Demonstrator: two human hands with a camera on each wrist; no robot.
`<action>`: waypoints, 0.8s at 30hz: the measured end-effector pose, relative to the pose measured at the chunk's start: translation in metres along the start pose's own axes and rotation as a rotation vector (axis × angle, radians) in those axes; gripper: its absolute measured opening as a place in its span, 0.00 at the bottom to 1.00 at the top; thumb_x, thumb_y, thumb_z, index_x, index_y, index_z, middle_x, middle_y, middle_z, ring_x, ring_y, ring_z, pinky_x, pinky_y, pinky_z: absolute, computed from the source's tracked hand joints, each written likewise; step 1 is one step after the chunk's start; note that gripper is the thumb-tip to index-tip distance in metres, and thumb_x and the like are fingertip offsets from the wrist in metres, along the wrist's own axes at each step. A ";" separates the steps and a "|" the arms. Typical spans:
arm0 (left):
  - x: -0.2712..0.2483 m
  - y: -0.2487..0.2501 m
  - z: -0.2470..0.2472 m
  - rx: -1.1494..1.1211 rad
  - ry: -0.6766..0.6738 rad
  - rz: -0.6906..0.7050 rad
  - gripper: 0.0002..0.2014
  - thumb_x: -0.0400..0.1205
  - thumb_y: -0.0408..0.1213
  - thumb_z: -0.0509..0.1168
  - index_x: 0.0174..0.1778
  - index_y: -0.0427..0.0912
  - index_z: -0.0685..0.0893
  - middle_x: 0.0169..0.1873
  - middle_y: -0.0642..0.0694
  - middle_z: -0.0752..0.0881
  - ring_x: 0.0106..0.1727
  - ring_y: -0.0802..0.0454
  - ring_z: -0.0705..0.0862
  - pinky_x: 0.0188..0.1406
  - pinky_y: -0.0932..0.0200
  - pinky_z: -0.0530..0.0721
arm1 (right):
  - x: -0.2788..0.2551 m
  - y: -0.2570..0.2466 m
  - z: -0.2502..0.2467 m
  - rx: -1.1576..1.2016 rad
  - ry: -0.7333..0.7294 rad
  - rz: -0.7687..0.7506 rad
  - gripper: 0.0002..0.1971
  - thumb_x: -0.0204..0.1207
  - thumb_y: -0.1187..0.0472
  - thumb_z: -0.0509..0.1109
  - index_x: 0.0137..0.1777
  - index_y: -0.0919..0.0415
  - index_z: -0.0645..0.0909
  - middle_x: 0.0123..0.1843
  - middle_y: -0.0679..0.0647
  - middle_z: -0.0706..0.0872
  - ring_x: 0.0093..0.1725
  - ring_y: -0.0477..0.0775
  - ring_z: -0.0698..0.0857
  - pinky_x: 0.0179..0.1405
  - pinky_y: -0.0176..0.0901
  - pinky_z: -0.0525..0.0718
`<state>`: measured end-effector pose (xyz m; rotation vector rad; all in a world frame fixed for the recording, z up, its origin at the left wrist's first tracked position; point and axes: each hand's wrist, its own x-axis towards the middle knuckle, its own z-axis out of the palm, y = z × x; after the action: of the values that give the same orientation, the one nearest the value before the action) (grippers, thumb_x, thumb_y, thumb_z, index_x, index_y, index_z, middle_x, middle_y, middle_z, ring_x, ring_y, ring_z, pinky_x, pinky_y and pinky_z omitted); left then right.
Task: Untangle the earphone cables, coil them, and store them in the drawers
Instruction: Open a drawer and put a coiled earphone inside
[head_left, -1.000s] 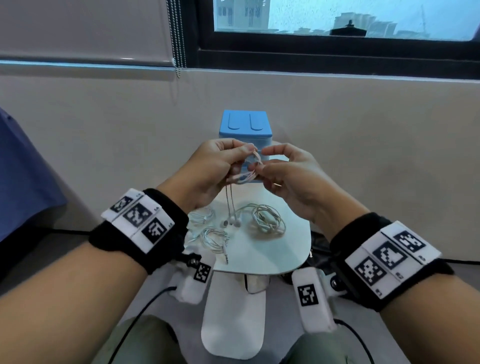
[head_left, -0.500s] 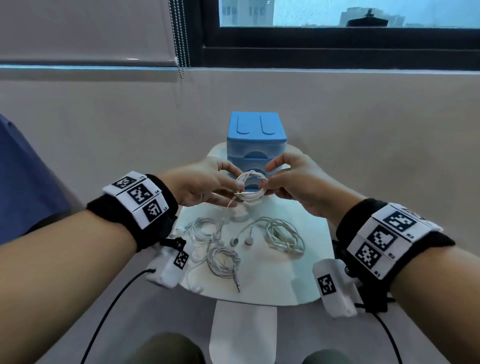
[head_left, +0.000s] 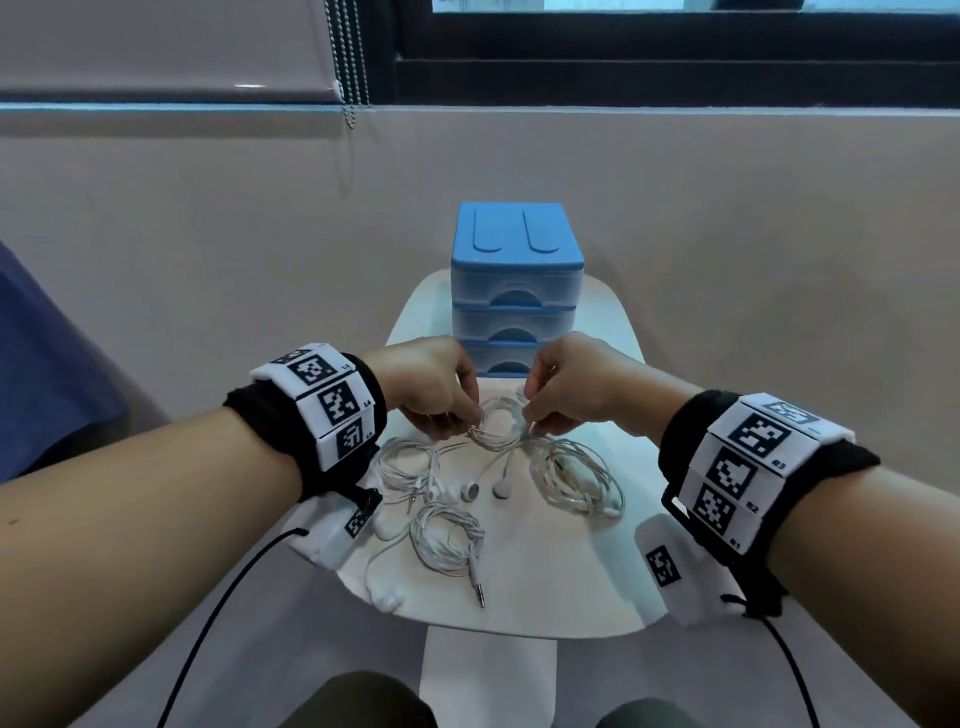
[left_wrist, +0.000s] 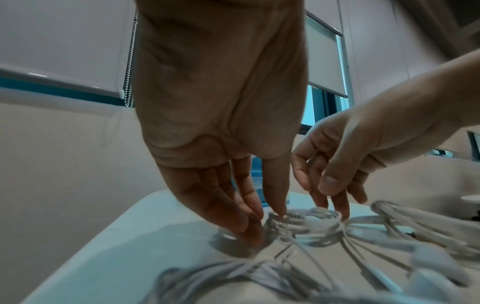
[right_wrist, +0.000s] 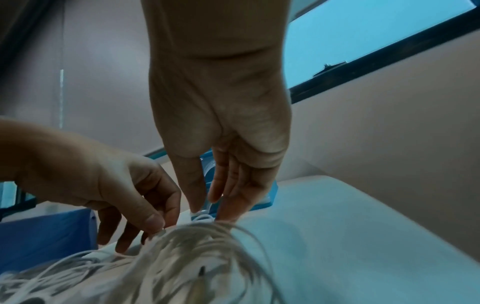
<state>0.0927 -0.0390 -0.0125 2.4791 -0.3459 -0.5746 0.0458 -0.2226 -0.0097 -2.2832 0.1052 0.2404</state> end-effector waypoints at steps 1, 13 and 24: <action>-0.001 0.001 -0.002 0.047 0.007 0.007 0.08 0.81 0.37 0.78 0.48 0.37 0.88 0.39 0.40 0.94 0.36 0.45 0.93 0.34 0.56 0.91 | -0.002 -0.002 -0.003 -0.092 0.009 -0.013 0.06 0.76 0.72 0.78 0.48 0.66 0.84 0.42 0.63 0.92 0.37 0.56 0.95 0.37 0.44 0.93; -0.017 0.042 0.001 -0.721 0.274 0.136 0.10 0.89 0.41 0.66 0.53 0.37 0.86 0.42 0.42 0.90 0.32 0.50 0.91 0.24 0.62 0.83 | -0.010 -0.042 -0.050 -0.196 0.645 -0.505 0.14 0.77 0.66 0.69 0.60 0.56 0.85 0.56 0.51 0.86 0.52 0.54 0.84 0.54 0.46 0.82; -0.003 0.068 0.016 -1.343 0.249 -0.086 0.13 0.88 0.49 0.68 0.49 0.41 0.84 0.27 0.52 0.80 0.17 0.60 0.75 0.13 0.68 0.66 | 0.009 -0.033 -0.045 -0.418 0.552 -0.432 0.14 0.86 0.61 0.65 0.63 0.54 0.91 0.60 0.60 0.92 0.62 0.66 0.85 0.62 0.53 0.83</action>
<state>0.0747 -0.1009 0.0156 1.2272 0.2198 -0.3245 0.0661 -0.2344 0.0415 -2.6542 -0.1722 -0.6521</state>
